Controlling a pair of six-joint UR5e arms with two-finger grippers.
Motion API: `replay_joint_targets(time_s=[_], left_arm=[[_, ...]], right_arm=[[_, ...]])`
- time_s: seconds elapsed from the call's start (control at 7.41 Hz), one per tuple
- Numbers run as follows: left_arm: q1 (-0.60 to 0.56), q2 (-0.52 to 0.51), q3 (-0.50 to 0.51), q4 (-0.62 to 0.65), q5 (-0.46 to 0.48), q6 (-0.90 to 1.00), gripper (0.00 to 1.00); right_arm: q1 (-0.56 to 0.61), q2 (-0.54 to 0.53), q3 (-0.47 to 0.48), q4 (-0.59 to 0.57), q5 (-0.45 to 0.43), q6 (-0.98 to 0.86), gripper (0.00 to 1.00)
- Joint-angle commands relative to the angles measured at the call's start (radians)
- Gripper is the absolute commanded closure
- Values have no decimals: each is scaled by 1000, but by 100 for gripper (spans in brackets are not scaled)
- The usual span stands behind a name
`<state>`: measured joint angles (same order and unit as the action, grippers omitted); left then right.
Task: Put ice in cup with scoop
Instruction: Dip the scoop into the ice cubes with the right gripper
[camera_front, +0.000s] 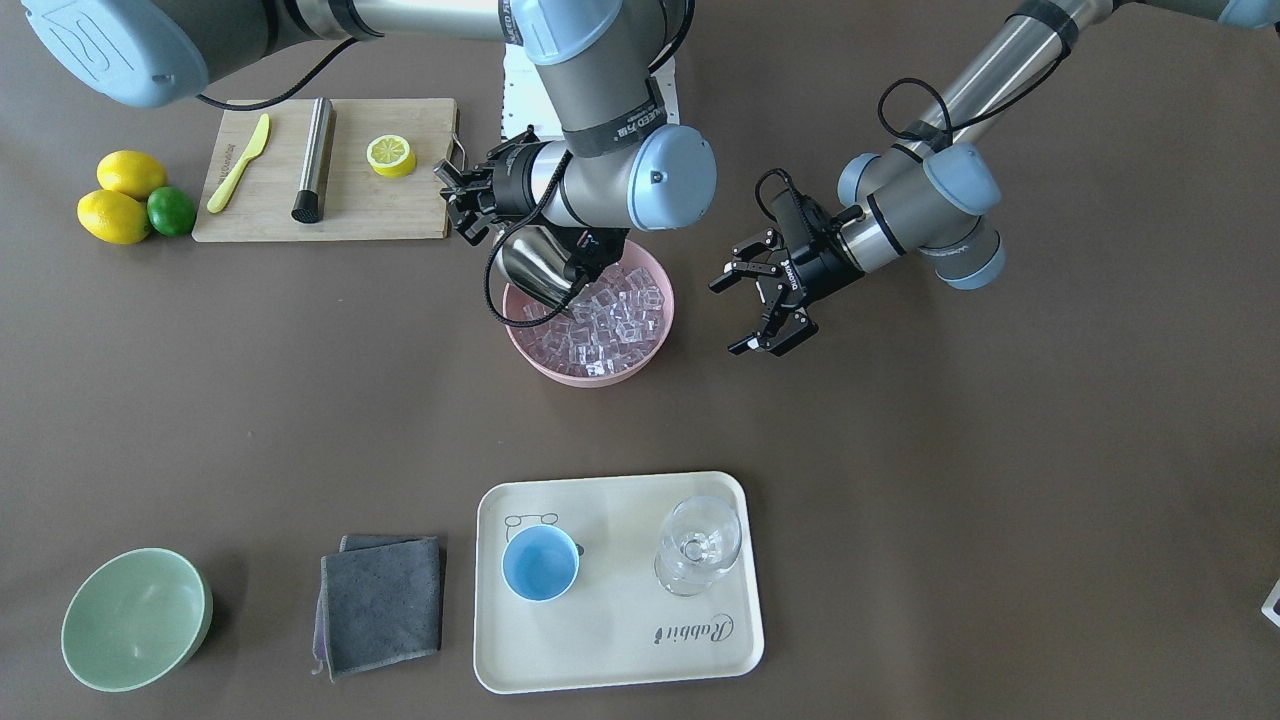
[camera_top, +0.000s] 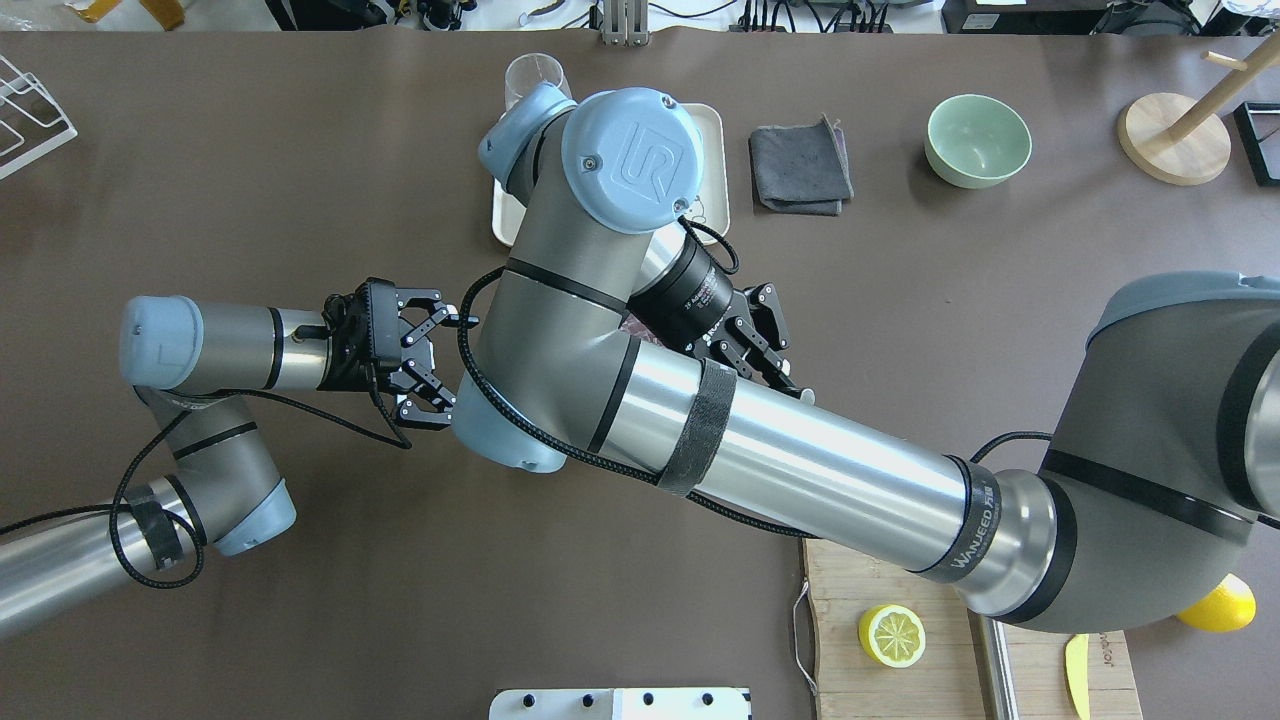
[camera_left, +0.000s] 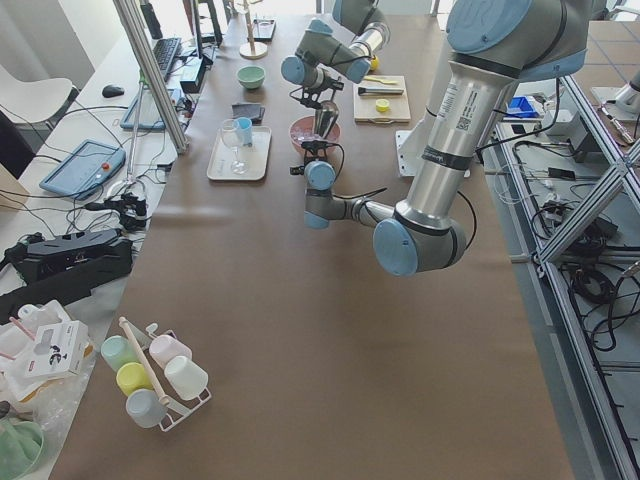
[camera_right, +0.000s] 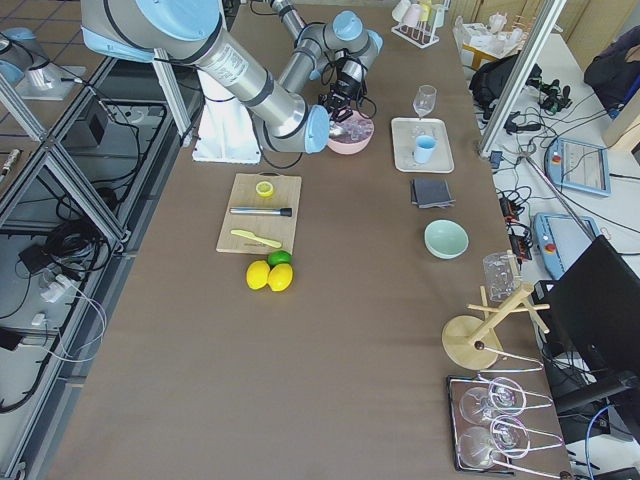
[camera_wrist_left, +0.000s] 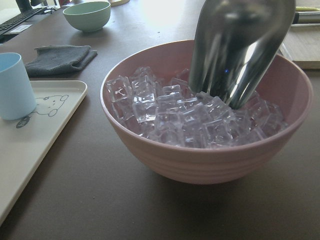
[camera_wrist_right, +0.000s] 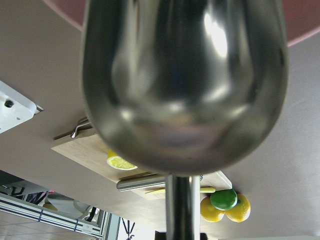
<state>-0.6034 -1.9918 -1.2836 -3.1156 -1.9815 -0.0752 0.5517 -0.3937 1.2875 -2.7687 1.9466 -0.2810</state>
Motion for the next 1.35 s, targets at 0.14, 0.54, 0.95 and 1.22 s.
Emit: replay_joint_targets(time_s=[0.14, 0.54, 0.95, 1.22], left_arm=[[8, -45, 44, 3, 0, 2, 2], [39, -53, 52, -1, 0, 2, 2], [34, -55, 52, -1, -2, 2, 2], [27, -55, 50, -1, -2, 2, 2]], right_arm=[[-10, -19, -7, 81, -8, 26, 100], [-10, -22, -7, 98, -9, 29, 100], [-15, -31, 2, 162, -20, 65, 100], [-18, -48, 13, 211, -20, 68, 100]])
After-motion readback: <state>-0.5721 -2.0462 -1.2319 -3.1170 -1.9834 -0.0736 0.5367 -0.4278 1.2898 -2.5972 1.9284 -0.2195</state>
